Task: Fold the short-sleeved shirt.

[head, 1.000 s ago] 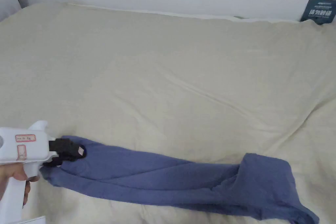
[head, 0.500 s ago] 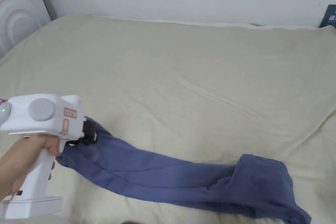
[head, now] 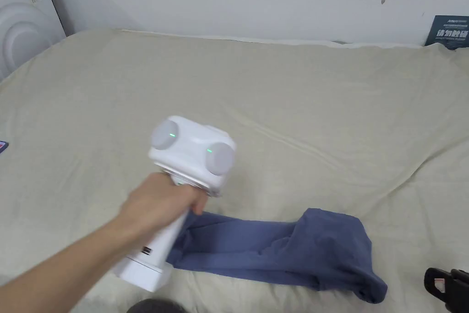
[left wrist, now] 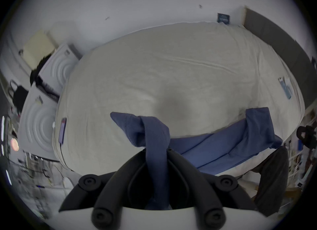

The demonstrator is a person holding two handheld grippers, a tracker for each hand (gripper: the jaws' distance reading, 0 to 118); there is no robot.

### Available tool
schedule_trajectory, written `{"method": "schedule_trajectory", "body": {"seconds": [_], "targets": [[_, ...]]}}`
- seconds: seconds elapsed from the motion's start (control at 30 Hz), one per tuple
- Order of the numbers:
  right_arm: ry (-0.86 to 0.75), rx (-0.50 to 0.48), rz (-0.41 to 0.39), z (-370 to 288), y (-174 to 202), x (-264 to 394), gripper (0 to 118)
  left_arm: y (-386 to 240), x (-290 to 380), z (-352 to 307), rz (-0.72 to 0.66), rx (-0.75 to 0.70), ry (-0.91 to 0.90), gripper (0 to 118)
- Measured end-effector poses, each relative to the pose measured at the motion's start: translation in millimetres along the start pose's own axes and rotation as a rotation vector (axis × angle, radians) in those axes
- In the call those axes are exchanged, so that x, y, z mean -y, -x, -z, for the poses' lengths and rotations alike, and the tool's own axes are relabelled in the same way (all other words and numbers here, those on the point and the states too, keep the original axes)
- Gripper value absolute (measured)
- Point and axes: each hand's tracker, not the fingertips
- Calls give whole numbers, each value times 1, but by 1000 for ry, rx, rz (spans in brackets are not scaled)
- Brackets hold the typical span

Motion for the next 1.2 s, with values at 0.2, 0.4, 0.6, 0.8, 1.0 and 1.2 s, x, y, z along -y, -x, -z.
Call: {"method": "schedule_trajectory", "body": {"seconds": [0.2,0.4,0.6,0.8,1.0,1.2], "targets": [[4,-18,38,-6,0,4,0,-135,20,39,4,120,-59,111],[-6,-19,38,-18,-2,3,0,-92,23,8,-105,373,-116,56],[8,-68,42,-13,5,2,0,21,46,19,-141,-148,-65,0],[34,-96,13,-7,26,5,0,-25,74,95,-29,-404,158,0],[39,-73,22,-18,27,7,0,-187,63,77,170,-422,-27,0],[44,-26,11,-27,28,3,0,-134,15,43,-100,214,-48,0]]}}
